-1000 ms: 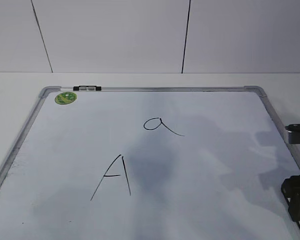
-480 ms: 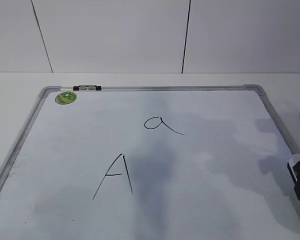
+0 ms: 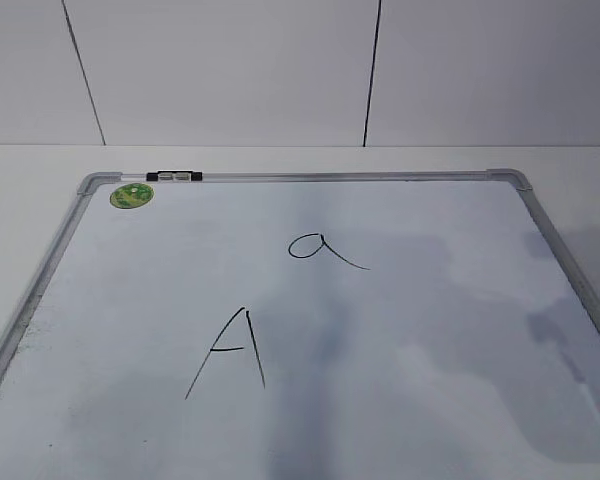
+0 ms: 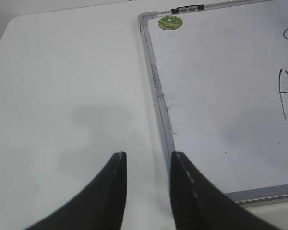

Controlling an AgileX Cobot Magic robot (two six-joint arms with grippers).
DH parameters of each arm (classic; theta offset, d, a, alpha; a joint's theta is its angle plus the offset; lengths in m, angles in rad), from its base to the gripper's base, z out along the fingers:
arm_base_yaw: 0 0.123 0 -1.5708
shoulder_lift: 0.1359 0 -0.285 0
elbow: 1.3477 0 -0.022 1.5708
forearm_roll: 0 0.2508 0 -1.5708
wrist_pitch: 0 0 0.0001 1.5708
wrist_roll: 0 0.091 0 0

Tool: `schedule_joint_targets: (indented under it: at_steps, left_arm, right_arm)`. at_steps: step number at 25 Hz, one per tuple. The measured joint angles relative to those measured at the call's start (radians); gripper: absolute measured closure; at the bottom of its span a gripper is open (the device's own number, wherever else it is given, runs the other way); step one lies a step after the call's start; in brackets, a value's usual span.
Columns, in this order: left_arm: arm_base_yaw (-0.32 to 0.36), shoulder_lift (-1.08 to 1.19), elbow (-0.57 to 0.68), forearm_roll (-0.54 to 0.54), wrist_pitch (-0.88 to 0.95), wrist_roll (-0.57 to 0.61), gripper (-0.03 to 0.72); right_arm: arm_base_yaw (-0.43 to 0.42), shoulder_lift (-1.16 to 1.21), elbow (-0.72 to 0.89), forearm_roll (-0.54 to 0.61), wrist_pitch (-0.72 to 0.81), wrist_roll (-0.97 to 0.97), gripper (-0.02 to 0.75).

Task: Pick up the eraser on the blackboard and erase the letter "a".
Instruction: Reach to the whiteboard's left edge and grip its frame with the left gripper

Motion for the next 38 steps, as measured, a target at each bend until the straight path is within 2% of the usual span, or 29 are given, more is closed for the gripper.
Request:
schedule_joint_targets:
  at_steps: [9, 21, 26, 30, 38]
  left_arm:
    - [0.0, 0.0, 0.0, 0.0, 0.0, 0.0, 0.454]
    - [0.0, 0.0, 0.0, -0.017, 0.0, 0.0, 0.452]
    - [0.0, 0.017, -0.071, -0.024, 0.002, 0.0, 0.449]
    - [0.0, 0.129, -0.17, -0.064, 0.017, 0.0, 0.44]
    - [0.0, 0.539, -0.315, -0.203, 0.026, -0.008, 0.399]
  right_arm:
    - [0.0, -0.134, 0.0, 0.007, 0.057, 0.0, 0.177]
    - [0.0, -0.144, 0.0, 0.007, 0.087, 0.0, 0.177]
    - [0.0, -0.144, 0.0, 0.007, 0.091, 0.0, 0.178]
    - [0.0, -0.144, 0.0, 0.012, 0.091, 0.0, 0.178]
    - [0.0, -0.144, 0.0, 0.018, 0.091, 0.0, 0.178]
